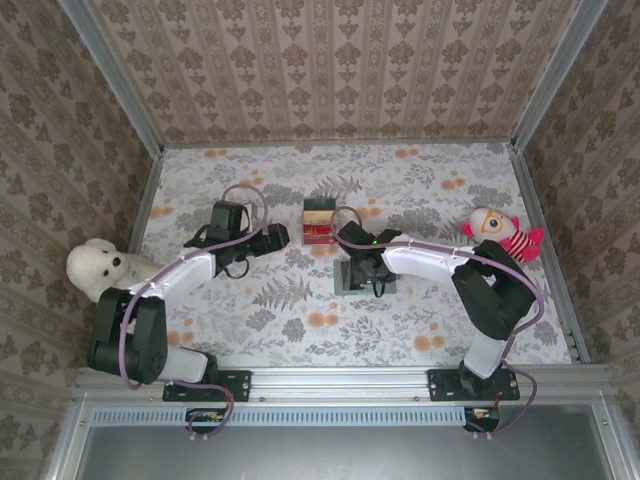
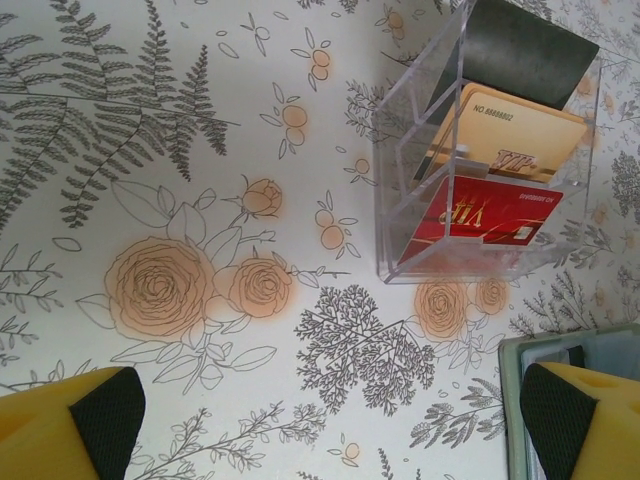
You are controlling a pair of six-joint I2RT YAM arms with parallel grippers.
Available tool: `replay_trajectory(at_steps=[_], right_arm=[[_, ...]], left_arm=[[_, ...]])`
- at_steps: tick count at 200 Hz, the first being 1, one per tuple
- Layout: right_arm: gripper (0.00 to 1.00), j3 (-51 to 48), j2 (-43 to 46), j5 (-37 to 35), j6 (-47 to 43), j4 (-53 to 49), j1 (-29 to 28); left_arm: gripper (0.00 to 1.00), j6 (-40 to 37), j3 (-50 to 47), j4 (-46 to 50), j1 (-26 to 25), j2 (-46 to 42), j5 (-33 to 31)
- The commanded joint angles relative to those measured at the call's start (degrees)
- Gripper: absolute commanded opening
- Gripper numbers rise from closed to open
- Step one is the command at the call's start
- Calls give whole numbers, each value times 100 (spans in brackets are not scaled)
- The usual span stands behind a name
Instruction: Take the credit cards out of the card holder
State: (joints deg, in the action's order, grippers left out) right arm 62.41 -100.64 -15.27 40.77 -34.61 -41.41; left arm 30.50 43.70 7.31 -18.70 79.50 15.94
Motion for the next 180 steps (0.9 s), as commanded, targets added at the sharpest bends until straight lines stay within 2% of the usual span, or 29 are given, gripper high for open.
replay_trajectory(at_steps=[1,60,108,117,132,159,180], right_arm=[[58,98,169,-470,87,-431,19],[58,-249,699,-774,195,-424,256],[54,-445,1121,-587,6,-349,620],[54,-440,1249,-346,-154,-269,673],[54,-479,1452,190,-468,-7,753],[55,-623,1670,1718,-830,648,984],[52,-848,1621,2814,-961,1130,1211]], left_arm=[[100,98,222,7,-79,72,119],[100,83,266,-7,-351,121,-12],[97,210,389,42,-683,289,-42],[96,297,402,42,-706,324,-77],[92,472,415,45,-1049,392,-127],[83,1060,425,72,-1371,532,-246],[75,1406,425,-74,-1673,627,-248]])
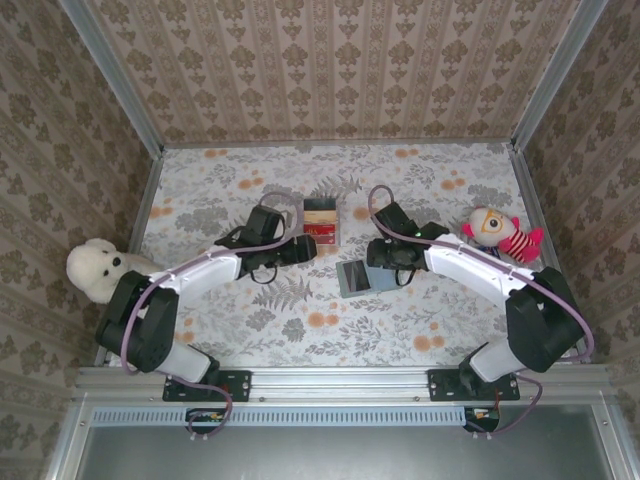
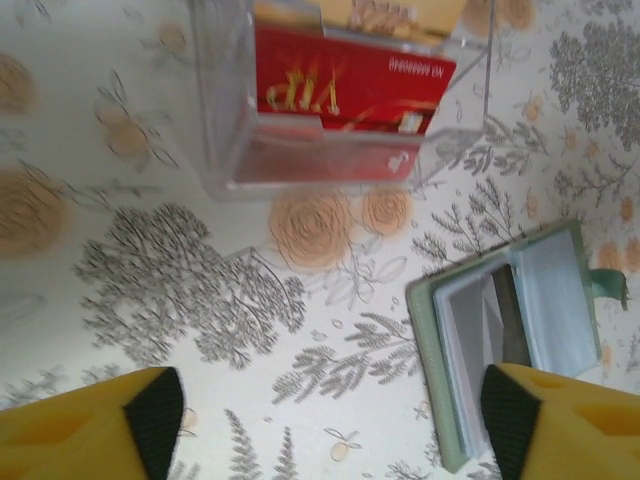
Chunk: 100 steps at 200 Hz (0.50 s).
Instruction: Take the credit cards out of the card holder
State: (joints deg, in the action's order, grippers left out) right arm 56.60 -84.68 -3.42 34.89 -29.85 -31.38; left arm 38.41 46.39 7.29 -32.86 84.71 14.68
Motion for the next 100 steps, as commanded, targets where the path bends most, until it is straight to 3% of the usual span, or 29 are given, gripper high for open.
replay_trajectory(at_steps=[1,30,56,100], right_arm=[[52,-282,26,1676,-384,714,214],[48,-302,-222,3207,-1033,754,511],[37,-174,-606,3005,-1300,444,626],[32,-41,-1013,3025,-1665,459,885]], left_arm=[[75,632,158,-84,-269,112,-126],[60,1093,142,-362,-740,264,-377],[43,1340,154,-728,-1098,482,-521],[31,1593,424,-1045,-1473,1057,-385]])
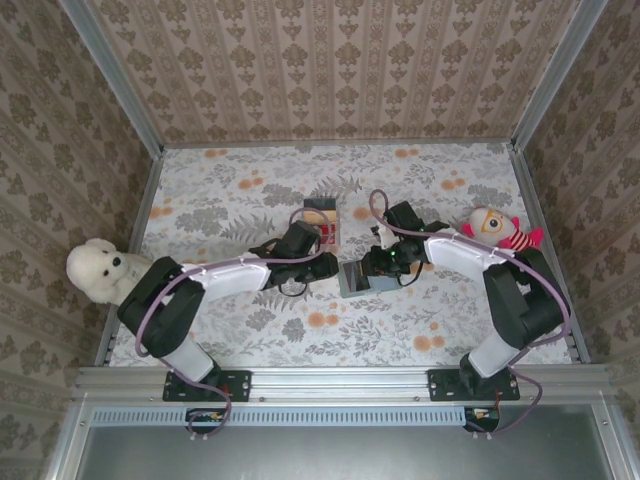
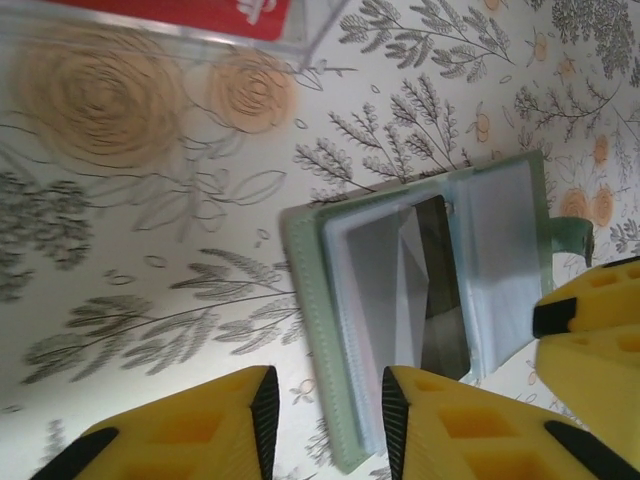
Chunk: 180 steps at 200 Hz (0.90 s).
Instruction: Take the credit cards out of the card holder
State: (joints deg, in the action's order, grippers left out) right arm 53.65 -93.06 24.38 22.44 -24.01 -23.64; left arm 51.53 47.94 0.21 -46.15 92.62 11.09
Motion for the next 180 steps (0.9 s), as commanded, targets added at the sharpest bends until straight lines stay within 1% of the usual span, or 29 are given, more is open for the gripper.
replay_trajectory(at_steps=[1,12,25,72,109,125,146,180], right_arm=[[32,262,-186,252,-431,-127,113],[32,327,-333,383,-532,-170,131],[32,370,-485,362,-540,-148,140],[26,441,-786,375,-504,17,164],[25,471,-948,425,-511,73,173],[24,506,-1003,453,-529,58,180],[23,533,-1039,451,-552,35,184],[24,520,-1097,405,-557,-2,183]], left_arm=[[30,285,277,-341,-146,270,-18],[25,316,368,-400,-204,426,38],[18,346,465,-394,-250,574,60],[10,505,576,-165,-262,848,-33],[7,534,620,-316,-212,992,291],[5,524,678,-291,-211,1055,340],[4,577,682,-267,-203,1126,359],[5,670,582,-268,-112,1110,410]])
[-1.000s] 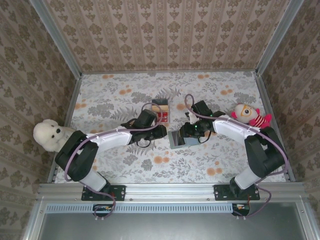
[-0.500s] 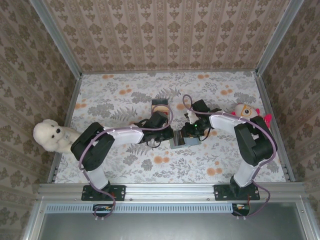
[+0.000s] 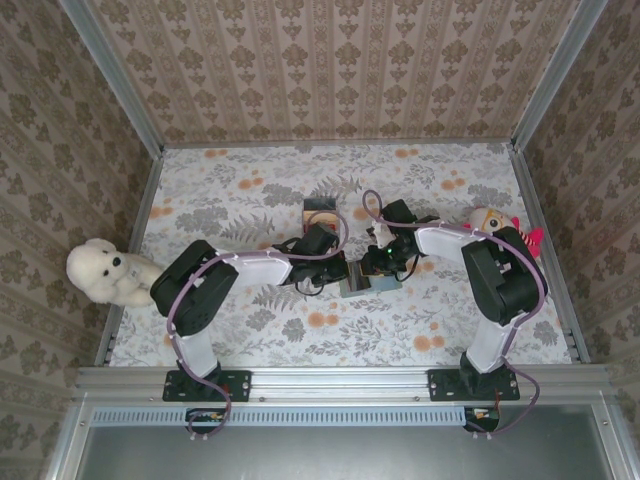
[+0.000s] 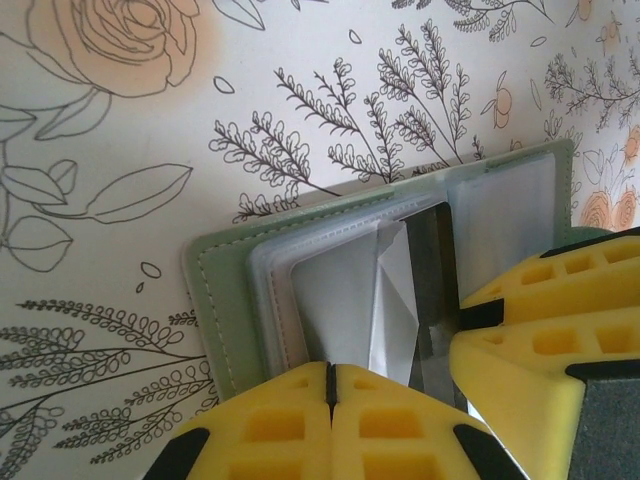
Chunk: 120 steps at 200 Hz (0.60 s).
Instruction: Take the credit cards out of the card holder
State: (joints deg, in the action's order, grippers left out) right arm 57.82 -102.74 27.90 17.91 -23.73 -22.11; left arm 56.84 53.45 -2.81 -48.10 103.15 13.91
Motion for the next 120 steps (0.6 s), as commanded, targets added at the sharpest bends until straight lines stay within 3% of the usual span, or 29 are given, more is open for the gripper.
replay_trajectory(at_steps=[1,120], right_arm=[[24,100,-131,55,-104,-29,31],[16,45,-93,253,-104,17,27]], left_arm=[[5,141,28,30,82,56,129],[4,152,30,175,110,197,227]])
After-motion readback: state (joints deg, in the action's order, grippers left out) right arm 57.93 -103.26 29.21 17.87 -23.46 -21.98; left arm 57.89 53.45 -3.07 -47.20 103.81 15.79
